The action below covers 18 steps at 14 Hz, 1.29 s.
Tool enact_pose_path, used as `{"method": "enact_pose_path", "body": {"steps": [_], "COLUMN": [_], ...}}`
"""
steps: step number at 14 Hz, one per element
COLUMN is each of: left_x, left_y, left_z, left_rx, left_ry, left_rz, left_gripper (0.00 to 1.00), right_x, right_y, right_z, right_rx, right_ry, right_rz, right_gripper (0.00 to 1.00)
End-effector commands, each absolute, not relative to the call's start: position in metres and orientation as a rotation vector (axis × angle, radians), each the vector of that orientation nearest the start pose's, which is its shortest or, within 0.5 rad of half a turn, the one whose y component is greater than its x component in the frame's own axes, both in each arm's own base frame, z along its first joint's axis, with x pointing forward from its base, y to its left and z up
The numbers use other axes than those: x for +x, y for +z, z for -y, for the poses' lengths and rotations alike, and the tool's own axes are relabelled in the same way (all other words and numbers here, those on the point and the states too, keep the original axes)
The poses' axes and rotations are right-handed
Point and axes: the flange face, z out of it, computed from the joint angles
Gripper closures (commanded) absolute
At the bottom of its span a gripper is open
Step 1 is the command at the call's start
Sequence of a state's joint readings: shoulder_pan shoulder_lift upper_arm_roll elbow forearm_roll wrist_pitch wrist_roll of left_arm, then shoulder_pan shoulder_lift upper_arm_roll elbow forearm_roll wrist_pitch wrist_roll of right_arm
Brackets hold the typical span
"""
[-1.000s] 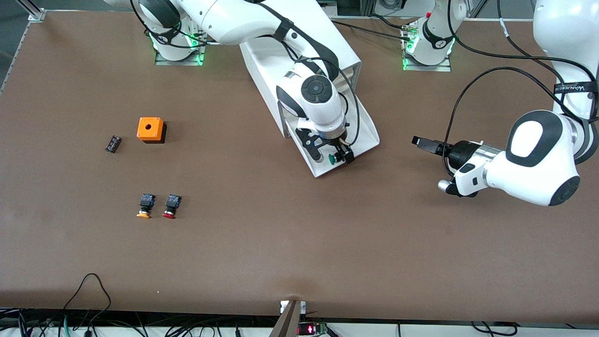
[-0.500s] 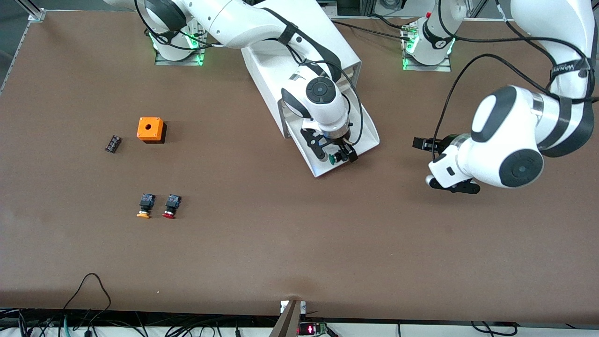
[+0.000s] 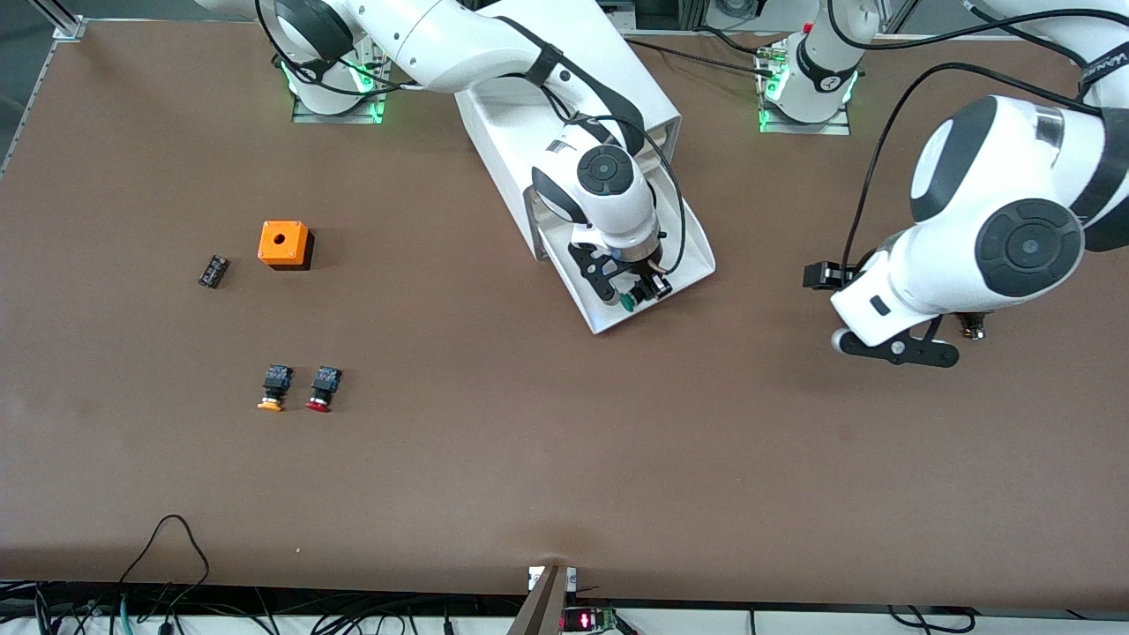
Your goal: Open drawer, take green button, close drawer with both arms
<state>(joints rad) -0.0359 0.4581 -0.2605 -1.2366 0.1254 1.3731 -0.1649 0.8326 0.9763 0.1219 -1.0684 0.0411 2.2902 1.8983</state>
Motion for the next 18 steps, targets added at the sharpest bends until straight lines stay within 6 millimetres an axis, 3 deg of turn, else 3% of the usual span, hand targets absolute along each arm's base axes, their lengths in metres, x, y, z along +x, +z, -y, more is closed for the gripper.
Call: {"method": "enact_pose_path", "body": {"steps": [1, 3, 5, 7, 10, 14, 15, 18], "left_x": [0.645, 0.648, 0.651, 0.651, 0.639, 0.601, 0.595, 0.586], "left_y": [0.479, 0.475, 0.456, 0.447, 0.407, 0.343, 0.327, 0.299], "left_z": [0.144, 0.147, 0.15, 0.16, 0.185, 0.231, 0.236, 0.262], "left_rx": [-3.039, -3.043, -3.051, -3.083, -3.09, -3.068, -3.072, -3.099], "left_ry": [0.467, 0.438, 0.418, 0.385, 0.341, 0.317, 0.292, 0.181], "left_rz": [-0.189, -0.182, -0.164, -0.017, 0.203, 0.456, 0.514, 0.652], "left_gripper": [0.0, 0.0, 0.0, 0.0, 0.0, 0.0, 0.0, 0.0], "right_x": [0.499, 0.512, 0.53, 0.543, 0.563, 0.598, 0.608, 0.637], "right_y": [0.282, 0.309, 0.334, 0.359, 0.377, 0.39, 0.401, 0.394], "right_z": [-0.627, -0.62, -0.605, -0.586, -0.552, -0.484, -0.46, -0.398], "right_rx": [-2.549, -2.59, -2.598, -2.644, -2.76, -2.961, -2.996, -3.078], "right_ry": [0.12, 0.119, 0.112, 0.106, 0.115, 0.183, 0.202, 0.29], "right_rz": [-1.401, -1.356, -1.318, -1.239, -1.097, -0.771, -0.689, -0.441], "right_gripper": [1.0, 1.0, 1.0, 1.0, 1.0, 1.0, 1.0, 1.0]}}
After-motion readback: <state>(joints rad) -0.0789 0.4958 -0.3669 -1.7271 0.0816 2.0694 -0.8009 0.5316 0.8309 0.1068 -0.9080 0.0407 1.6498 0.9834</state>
